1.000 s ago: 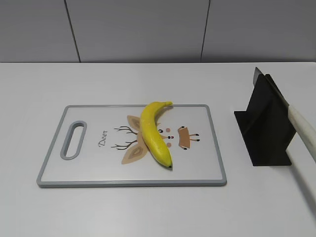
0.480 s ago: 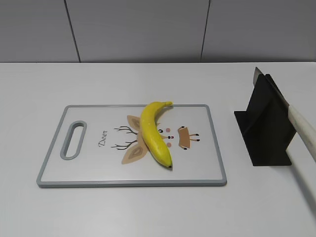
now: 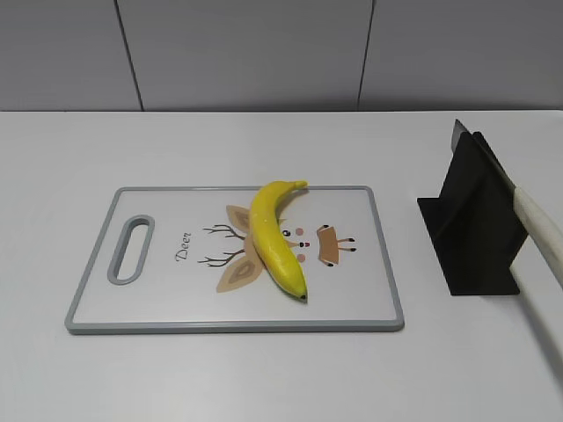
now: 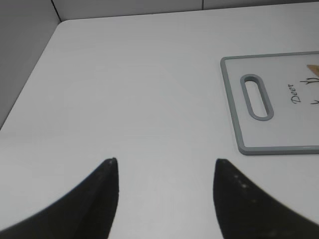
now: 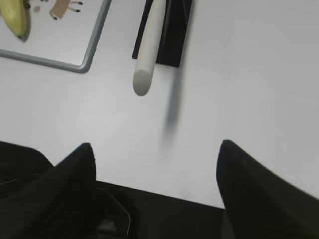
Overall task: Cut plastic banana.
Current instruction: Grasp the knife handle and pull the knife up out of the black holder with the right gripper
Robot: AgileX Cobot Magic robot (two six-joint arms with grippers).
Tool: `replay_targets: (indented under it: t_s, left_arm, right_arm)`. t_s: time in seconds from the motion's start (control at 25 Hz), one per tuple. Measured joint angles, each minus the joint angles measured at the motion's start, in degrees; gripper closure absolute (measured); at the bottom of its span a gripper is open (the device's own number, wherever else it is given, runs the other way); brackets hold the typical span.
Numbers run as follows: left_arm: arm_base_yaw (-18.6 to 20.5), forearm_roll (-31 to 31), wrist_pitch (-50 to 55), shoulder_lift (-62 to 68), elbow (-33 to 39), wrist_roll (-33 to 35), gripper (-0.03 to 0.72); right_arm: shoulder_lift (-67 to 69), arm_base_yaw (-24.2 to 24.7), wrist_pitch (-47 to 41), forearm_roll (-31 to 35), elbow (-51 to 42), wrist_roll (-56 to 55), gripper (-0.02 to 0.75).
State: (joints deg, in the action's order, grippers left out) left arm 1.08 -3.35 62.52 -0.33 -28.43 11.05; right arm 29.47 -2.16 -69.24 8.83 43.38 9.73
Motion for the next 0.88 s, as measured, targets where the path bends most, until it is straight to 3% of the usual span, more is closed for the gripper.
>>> replay_targets:
  t_s: [0.24,0.6,0.88]
  left_arm:
    - [0.00,0.00,0.00,0.00,0.00,0.00,0.100]
    - [0.00,0.00,0.00,0.00,0.00,0.00,0.112]
    - [0.00,0.00,0.00,0.00,0.00,0.00,0.120]
  right_arm:
    - [11.80,-0.96,-0.32,0.00,6.11,-1.43,0.152]
    - [27.58,-6.52,-0.32,0.00,12.29,-3.87,0.152]
    - [40.35,-6.96,-0.24,-0.24,15.52,-4.91,0.152]
